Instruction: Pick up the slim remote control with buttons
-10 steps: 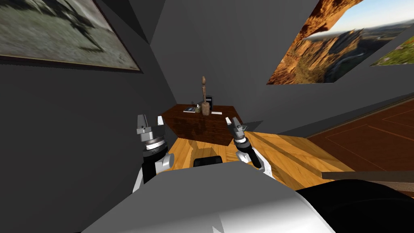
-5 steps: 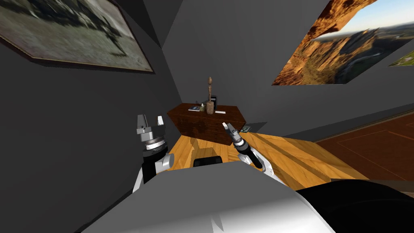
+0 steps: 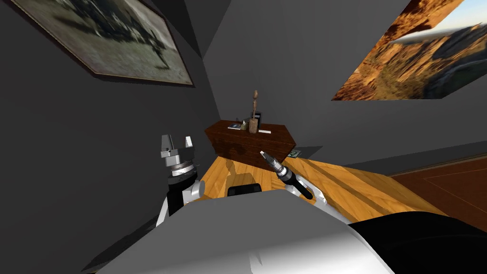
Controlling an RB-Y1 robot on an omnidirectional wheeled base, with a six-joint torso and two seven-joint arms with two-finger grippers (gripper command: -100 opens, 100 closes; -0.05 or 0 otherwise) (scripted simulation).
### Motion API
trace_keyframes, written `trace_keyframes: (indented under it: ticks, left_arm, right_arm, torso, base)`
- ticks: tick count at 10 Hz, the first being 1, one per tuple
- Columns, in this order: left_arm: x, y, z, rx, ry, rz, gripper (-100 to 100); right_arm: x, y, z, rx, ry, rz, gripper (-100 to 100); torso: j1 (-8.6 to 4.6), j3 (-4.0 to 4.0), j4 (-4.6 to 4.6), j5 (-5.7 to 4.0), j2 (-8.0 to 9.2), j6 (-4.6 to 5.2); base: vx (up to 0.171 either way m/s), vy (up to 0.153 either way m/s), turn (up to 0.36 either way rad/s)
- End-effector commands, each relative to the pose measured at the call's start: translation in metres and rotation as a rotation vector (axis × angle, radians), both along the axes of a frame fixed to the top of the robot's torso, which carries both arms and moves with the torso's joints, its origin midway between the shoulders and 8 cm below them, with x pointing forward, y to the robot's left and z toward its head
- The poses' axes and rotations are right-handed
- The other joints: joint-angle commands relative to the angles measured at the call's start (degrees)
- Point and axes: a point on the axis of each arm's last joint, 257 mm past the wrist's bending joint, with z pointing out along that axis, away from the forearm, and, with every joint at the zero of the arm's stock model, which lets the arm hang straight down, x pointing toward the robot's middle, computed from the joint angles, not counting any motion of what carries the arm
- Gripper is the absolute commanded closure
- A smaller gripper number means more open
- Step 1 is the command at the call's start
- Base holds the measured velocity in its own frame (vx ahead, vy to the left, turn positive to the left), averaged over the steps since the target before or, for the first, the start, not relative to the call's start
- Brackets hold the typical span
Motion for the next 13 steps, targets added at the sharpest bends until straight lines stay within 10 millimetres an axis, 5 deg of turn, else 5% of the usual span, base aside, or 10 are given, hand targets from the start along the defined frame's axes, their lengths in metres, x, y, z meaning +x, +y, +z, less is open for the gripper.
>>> trace_keyframes:
  ticks: [1, 6, 13]
  left_arm:
    - [0.000, 0.000, 0.000, 0.000, 0.000, 0.000, 0]
    - [0.000, 0.000, 0.000, 0.000, 0.000, 0.000, 0]
    - [0.000, 0.000, 0.000, 0.000, 0.000, 0.000, 0]
  right_arm:
    - [-0.002, -0.003, -0.018, -0.056, 0.028, 0.020, -100]
    - [-0.023, -0.018, -0.090, -0.263, 0.144, 0.120, -100]
    - [-0.053, -0.094, -0.177, -0.575, 0.326, 0.184, -100]
  torso:
    - [0.00, 0.00, 0.00, 0.00, 0.00, 0.00]
    - [-0.10, -0.08, -0.03, -0.01, -0.14, 0.04]
    - [-0.26, -0.15, -0.05, -0.05, -0.26, 0.06]
  base:
    - [-0.035, 0.071, 0.105]
    - [-0.014, 0.070, 0.172]
    - [0.023, 0.045, 0.140]
